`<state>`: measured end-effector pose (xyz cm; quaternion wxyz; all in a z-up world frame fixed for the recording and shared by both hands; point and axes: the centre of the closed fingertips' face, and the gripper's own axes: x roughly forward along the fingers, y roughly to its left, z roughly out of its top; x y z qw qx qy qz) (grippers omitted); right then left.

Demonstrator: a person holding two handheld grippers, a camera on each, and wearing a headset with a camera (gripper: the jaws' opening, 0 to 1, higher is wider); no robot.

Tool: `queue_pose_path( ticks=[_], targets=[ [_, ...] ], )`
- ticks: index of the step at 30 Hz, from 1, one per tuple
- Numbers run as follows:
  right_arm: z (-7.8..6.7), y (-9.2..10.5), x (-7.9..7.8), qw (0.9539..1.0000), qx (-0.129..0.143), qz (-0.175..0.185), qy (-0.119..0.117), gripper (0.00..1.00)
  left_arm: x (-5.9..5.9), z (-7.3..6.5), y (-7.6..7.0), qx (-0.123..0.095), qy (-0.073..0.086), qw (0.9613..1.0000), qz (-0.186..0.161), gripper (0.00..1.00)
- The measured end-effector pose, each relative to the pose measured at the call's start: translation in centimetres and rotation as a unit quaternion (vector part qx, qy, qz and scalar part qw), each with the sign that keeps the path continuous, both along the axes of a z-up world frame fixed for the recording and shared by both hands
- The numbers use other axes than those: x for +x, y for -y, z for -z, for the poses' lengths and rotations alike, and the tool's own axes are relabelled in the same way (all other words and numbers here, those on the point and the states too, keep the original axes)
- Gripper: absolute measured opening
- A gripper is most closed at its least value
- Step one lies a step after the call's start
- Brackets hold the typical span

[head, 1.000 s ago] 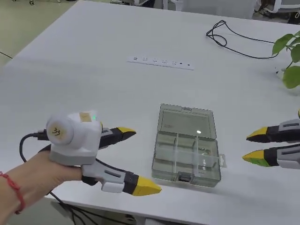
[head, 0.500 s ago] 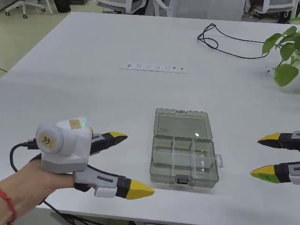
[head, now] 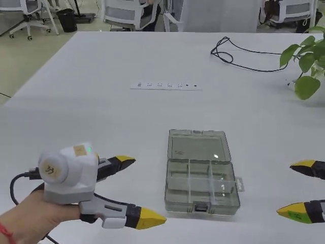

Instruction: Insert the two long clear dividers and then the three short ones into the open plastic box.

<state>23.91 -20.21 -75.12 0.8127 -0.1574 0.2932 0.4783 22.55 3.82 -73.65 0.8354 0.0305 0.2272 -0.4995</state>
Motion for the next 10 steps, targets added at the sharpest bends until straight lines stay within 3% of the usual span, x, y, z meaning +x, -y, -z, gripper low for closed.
queue_pose_path(
  ticks=[10],
  targets=[
    [0.11, -0.22, -0.45, 1.0000, 0.002, -0.004, -0.002, 0.76, 0.15, 0.08, 0.25, 0.006, 0.000, 0.9999, 0.009, 1.00]
  ],
)
